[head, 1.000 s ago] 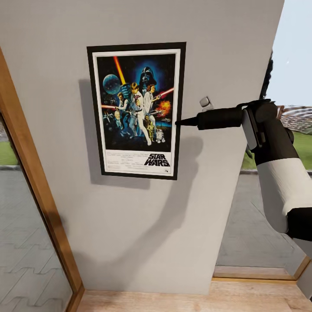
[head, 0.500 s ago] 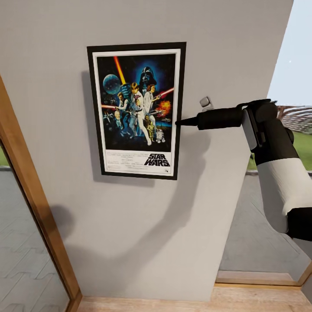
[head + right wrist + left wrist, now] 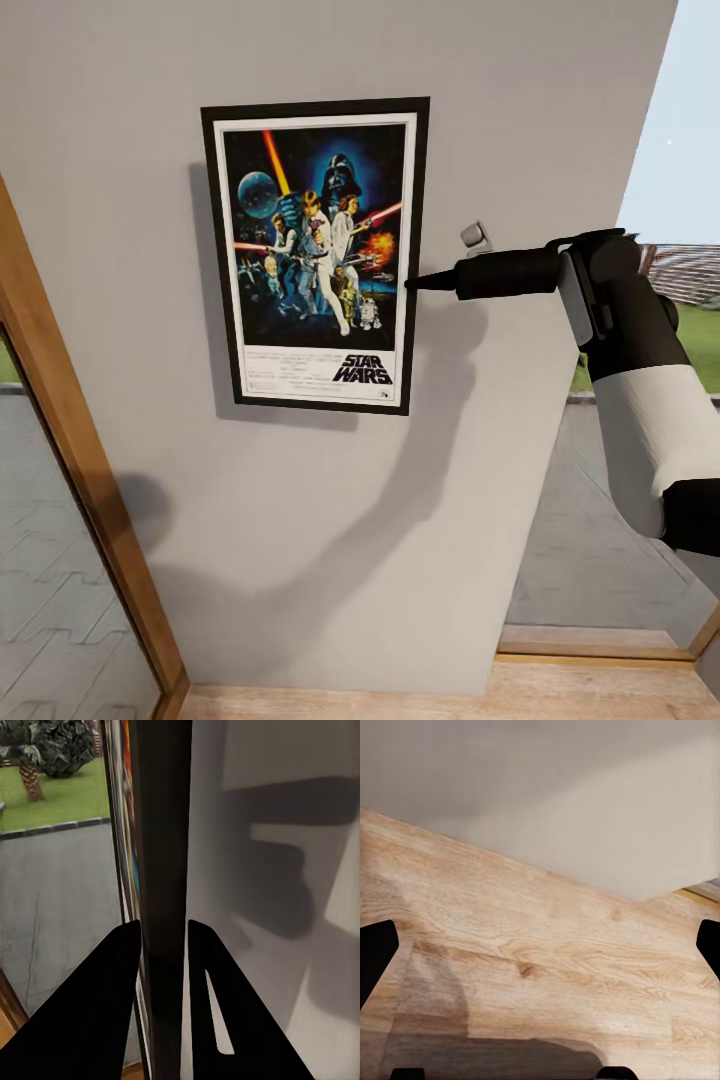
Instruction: Pick up the poster from the kitchen countertop and hang it on one of the wall nails in the kitchen.
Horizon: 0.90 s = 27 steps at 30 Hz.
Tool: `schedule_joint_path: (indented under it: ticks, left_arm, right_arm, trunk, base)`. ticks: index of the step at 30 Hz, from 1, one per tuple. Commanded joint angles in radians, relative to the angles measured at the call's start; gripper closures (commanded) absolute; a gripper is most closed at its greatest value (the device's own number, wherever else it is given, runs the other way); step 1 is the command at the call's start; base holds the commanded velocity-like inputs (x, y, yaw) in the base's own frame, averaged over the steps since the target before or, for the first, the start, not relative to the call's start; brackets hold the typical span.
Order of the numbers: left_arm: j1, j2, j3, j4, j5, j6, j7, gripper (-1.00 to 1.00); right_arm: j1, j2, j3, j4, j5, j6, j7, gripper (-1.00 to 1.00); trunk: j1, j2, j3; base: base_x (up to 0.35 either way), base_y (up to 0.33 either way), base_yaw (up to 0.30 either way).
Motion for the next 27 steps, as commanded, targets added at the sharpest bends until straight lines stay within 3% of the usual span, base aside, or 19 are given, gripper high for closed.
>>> schedule_joint_path:
  ticks: [1, 7, 17, 27]
  left_arm:
    - [0.0, 0.0, 0.008, 0.001, -0.006, -0.003, -0.004, -1.0]
    - [0.0, 0.0, 0.008, 0.001, -0.006, -0.003, -0.004, -1.0]
    - [0.0, 0.001, 0.008, 0.001, -0.006, -0.003, -0.004, -1.0]
    - [0.0, 0.001, 0.008, 0.001, -0.006, -0.003, -0.004, -1.0]
  right_arm:
    - [-0.001, -0.001, 0.002, 0.0, -0.009, 0.01, -0.001, 1.0]
    - [-0.001, -0.002, 0.002, 0.0, -0.009, 0.01, -0.001, 1.0]
    - [-0.001, -0.001, 0.001, 0.0, -0.009, 0.01, -0.001, 1.0]
    - [-0.001, -0.001, 0.001, 0.0, -0.009, 0.01, -0.003, 1.0]
  trunk:
    - [0.0, -0.001, 0.0]
    - [0.0, -0.001, 0.0]
    - [0.0, -0.001, 0.0]
    - [0.0, -0.001, 0.0]
  base:
    - [0.0, 0.0, 0.0]
    - [0.027, 0.0, 0.0]
    - [0.228, 0.0, 0.0]
    - [0.04, 0.0, 0.0]
